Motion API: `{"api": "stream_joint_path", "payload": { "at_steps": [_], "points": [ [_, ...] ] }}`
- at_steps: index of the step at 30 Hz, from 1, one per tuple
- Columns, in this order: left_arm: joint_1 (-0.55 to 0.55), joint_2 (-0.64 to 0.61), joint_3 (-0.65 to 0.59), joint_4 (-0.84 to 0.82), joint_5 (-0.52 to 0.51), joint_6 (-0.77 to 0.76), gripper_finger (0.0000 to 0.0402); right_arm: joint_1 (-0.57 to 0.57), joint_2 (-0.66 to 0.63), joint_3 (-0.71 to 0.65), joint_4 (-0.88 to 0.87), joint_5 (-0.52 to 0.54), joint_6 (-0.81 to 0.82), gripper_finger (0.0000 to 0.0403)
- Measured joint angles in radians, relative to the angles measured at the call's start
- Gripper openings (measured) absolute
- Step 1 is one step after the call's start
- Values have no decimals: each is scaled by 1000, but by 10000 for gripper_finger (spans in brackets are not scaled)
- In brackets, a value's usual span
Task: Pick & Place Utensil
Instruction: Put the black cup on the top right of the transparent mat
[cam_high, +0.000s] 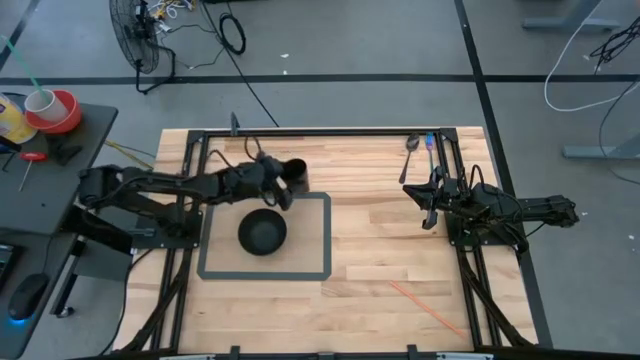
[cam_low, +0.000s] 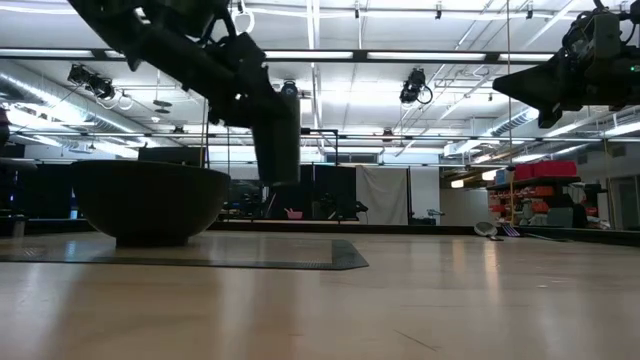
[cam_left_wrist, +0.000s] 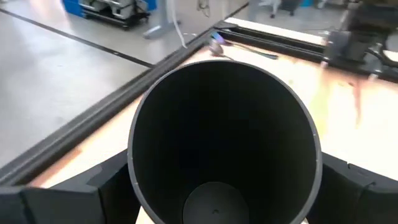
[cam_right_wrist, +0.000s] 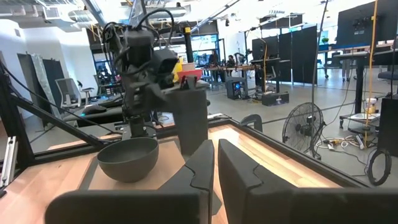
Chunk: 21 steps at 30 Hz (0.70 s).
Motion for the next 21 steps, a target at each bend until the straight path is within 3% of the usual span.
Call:
{"api": "stream_joint_path", "payload": {
  "at_steps": [7, 16, 21],
  "points": [
    [-53, 148, 2, 117, 2, -17, 342, 0, 0, 0, 0, 0, 0, 27],
    [-93, 286, 115, 124, 16, -24, 342, 0, 0, 0, -1, 0, 0, 27],
    [-92, 340, 118, 114, 6, -38, 342, 0, 0, 0, -1, 0, 0, 27]
  ]
}}
